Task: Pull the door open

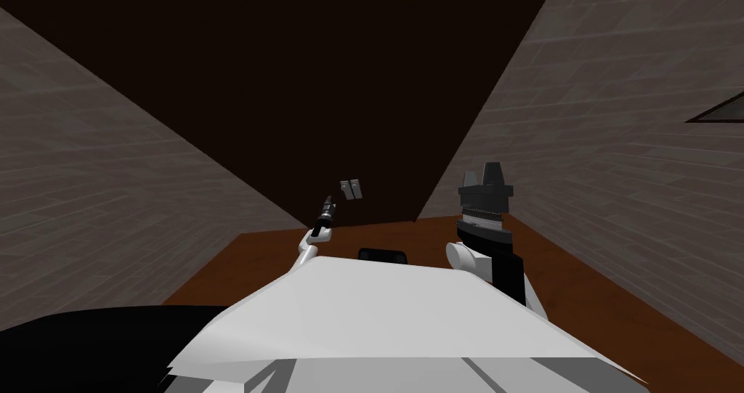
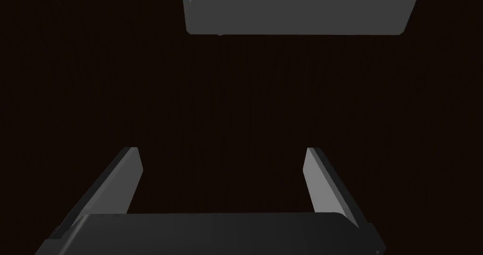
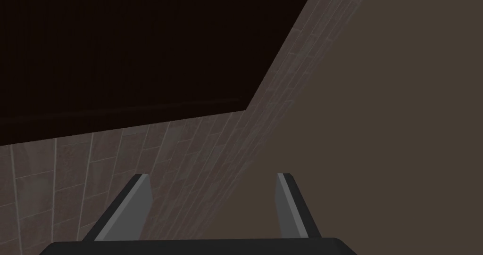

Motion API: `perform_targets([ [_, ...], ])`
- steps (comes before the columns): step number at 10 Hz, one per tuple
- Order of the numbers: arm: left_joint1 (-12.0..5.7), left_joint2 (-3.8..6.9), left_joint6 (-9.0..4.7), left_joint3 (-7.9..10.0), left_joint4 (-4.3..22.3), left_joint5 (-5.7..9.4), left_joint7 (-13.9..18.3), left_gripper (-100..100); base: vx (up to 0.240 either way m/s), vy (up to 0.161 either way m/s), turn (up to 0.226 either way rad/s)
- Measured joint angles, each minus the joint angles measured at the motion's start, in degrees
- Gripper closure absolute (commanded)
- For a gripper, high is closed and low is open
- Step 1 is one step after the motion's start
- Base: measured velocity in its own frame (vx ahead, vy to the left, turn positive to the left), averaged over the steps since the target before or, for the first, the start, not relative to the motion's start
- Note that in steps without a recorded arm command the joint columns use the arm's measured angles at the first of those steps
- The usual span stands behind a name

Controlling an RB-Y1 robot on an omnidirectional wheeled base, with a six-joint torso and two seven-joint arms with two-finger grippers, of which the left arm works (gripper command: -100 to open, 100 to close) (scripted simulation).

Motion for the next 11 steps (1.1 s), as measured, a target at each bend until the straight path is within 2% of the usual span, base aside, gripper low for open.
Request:
perform_targets([
  [1,-0.09,-0.14,-0.03,-0.90,-0.8,-0.06,0.3,-100,-0.051,-0.068,-0.017],
  [2,-0.11,-0.18,0.01,-1.02,-1.0,-0.07,0.4,-100,-0.051,0.016,0.192],
  [3,0.14,0.38,-0.25,-0.21,0.0,0.08,0.4,-100,-0.033,0.069,0.165],
  [4,1.14,0.56,-0.21,0.83,0.1,0.15,0.1,-100,-0.007,0.092,0.157],
  [5,1.05,1.49,-0.05,1.78,1.1,0.37,0.2,-100,0.025,0.099,0.106],
  [7,2.03,2.05,0.16,3.68,1.7,0.56,-0.2,-100,0.155,0.076,0.043],
  [9,1.64,2.00,0.50,4.12,1.9,0.57,-0.5,-100,0.209,-0.001,-0.079],
  [11,0.69,1.25,0.30,3.36,1.7,0.41,-0.6,-100,0.206,-0.054,-0.143],
])
